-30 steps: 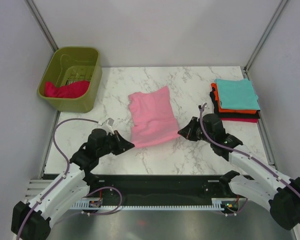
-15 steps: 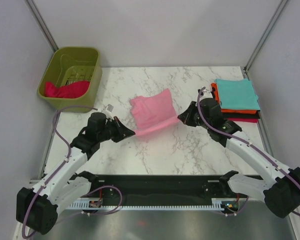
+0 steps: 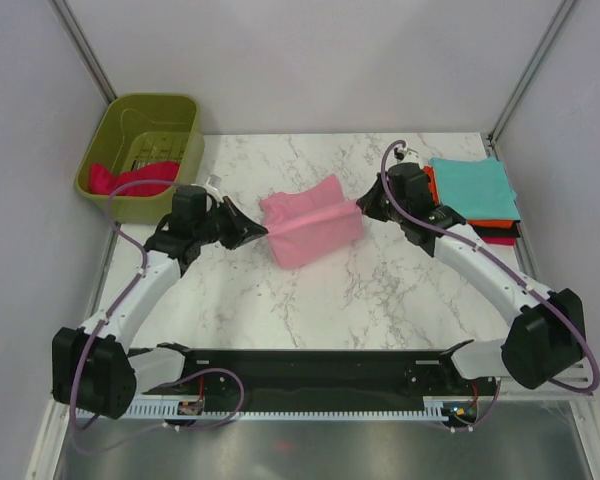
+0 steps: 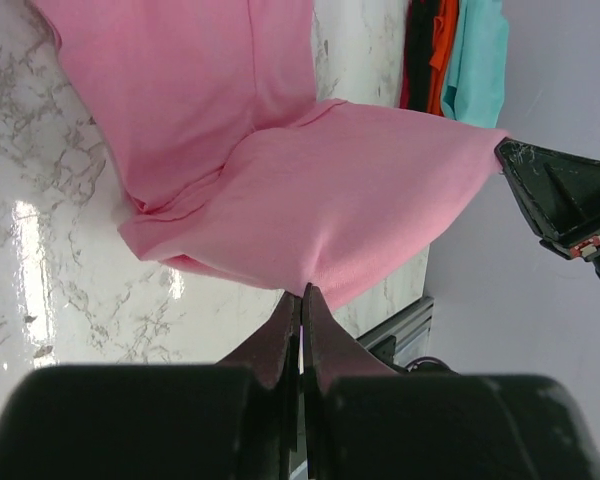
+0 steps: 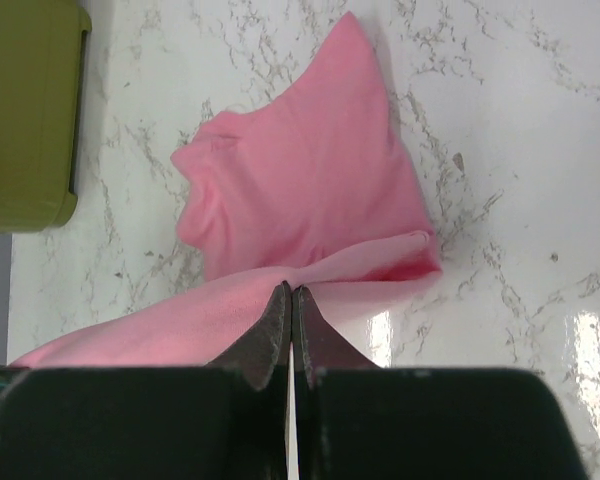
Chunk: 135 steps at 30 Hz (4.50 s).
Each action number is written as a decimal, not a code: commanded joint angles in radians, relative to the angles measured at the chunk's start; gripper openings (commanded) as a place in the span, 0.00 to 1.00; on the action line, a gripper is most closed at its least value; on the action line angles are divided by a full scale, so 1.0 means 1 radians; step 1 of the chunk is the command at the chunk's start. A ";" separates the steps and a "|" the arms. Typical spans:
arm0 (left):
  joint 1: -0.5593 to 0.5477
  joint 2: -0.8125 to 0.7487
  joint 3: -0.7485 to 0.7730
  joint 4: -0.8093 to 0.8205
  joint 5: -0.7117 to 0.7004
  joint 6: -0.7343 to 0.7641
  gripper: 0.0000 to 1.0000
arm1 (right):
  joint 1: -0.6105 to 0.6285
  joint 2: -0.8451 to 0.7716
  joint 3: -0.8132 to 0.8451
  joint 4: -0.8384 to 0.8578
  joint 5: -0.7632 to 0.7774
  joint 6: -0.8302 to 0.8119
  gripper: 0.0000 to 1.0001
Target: Fold and stack the t-shirts
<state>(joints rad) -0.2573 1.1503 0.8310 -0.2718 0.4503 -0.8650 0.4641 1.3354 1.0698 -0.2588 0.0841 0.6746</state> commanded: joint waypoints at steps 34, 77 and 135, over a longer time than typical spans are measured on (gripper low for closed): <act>0.104 0.591 0.440 0.000 -0.166 0.123 0.95 | -0.107 0.679 0.387 0.148 -0.167 -0.153 0.72; -0.025 0.943 0.612 0.114 -0.271 0.238 0.84 | -0.156 0.719 0.288 0.219 -0.015 -0.087 0.74; -0.543 0.785 0.653 0.345 -0.332 0.092 0.02 | -0.278 -0.078 0.033 0.047 0.454 -0.066 0.00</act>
<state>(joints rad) -0.7296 1.9537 1.4025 0.0021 0.1108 -0.7380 0.2123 1.3911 1.0863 -0.1486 0.3573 0.6228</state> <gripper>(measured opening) 0.052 0.021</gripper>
